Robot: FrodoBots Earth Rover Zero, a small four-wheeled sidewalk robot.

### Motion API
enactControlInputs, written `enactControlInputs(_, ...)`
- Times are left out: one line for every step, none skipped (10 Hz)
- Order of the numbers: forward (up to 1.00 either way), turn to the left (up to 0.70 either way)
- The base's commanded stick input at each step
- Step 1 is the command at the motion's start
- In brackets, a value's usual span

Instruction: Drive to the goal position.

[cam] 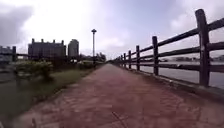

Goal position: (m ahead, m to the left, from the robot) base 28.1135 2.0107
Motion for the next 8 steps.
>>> enactControlInputs(1.00, 0.27)
enactControlInputs(1.00, 0.39)
enactControlInputs(1.00, 0.14)
enactControlInputs(1.00, 0.00)
enactControlInputs(1.00, 0.00)
enactControlInputs(1.00, 0.00)
enactControlInputs(1.00, 0.00)
enactControlInputs(1.00, 0.00)
